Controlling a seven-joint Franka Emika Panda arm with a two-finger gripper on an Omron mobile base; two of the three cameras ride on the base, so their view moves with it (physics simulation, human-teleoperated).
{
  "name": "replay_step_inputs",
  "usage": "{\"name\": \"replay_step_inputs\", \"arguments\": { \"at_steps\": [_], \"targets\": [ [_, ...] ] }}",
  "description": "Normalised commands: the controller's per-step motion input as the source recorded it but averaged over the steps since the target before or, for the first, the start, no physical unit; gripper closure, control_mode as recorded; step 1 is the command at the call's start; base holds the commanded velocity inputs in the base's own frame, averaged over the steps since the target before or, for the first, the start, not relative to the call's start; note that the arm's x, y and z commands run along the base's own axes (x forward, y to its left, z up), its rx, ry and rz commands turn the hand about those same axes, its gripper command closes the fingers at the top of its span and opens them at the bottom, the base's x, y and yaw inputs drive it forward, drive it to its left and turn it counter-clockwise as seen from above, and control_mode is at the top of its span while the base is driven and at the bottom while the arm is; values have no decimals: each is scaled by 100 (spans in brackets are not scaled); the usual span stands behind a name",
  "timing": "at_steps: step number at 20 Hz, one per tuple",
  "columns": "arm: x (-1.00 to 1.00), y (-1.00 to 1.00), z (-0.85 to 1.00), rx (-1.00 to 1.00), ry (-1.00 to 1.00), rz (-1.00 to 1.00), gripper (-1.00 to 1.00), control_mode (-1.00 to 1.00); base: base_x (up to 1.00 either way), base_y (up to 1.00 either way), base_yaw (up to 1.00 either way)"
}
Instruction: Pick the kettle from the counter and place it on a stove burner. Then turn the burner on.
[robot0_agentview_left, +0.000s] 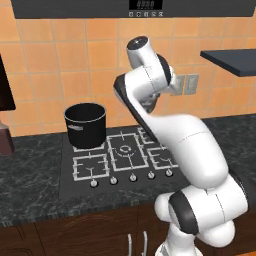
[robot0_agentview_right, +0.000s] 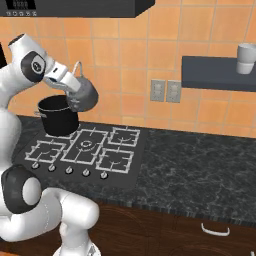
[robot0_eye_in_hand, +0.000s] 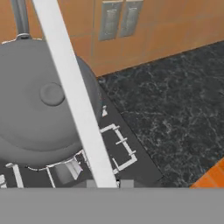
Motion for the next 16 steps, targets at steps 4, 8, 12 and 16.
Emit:
{"name": "replay_step_inputs", "arguments": {
  "at_steps": [4,8,12,16],
  "targets": [
    [3,-100,-100,3,1,-15,100,-100,0,0,0],
    [38,-100,-88,0,17,-10,100,-100,0,0,0],
    [31,-53,-78,-6,27,-4,100,-100,0,0,0],
    [17,-4,-63,-3,48,0,100,-100,0,0,0]
  ]
}}
